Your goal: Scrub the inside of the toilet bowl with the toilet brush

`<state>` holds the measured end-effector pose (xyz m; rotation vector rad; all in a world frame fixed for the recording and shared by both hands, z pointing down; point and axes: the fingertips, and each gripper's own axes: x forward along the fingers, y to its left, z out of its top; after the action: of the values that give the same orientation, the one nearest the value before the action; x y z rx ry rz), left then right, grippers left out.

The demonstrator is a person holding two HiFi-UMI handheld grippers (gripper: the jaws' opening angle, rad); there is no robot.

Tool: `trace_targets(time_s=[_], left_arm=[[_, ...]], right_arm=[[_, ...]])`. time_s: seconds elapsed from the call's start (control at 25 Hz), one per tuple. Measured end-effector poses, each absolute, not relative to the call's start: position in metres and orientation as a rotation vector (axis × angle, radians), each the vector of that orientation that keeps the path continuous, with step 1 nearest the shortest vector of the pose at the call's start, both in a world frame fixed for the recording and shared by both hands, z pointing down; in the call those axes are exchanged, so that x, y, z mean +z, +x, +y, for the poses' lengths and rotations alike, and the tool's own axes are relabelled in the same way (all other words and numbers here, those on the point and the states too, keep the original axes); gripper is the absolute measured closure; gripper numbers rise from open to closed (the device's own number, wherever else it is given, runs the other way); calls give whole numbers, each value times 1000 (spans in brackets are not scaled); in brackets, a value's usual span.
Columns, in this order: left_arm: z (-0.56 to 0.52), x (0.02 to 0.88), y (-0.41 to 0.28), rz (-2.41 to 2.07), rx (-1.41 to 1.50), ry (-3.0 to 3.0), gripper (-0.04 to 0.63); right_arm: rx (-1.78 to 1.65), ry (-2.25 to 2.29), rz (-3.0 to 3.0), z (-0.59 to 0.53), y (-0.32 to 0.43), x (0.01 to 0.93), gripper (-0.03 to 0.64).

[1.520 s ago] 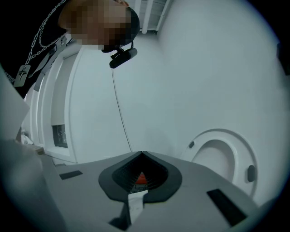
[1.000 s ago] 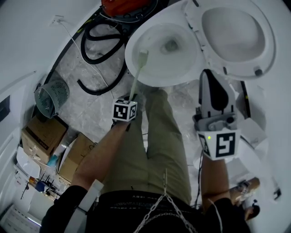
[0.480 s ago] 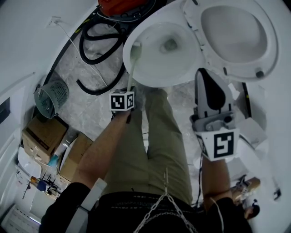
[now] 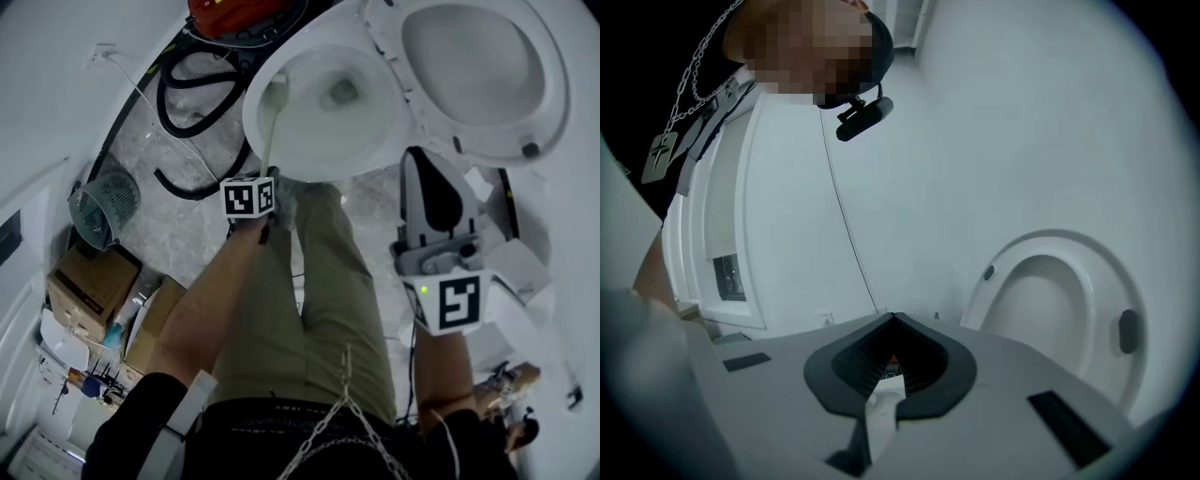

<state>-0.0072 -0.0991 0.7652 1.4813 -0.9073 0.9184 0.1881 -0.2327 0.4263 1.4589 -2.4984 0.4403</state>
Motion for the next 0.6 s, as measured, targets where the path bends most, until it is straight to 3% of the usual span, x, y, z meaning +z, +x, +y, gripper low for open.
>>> trace_targets(time_s=[0.6], left_arm=[[-144, 774, 31, -867, 910, 1554, 595]], right_arm=[[450, 1456, -2494, -234, 197, 429, 615]])
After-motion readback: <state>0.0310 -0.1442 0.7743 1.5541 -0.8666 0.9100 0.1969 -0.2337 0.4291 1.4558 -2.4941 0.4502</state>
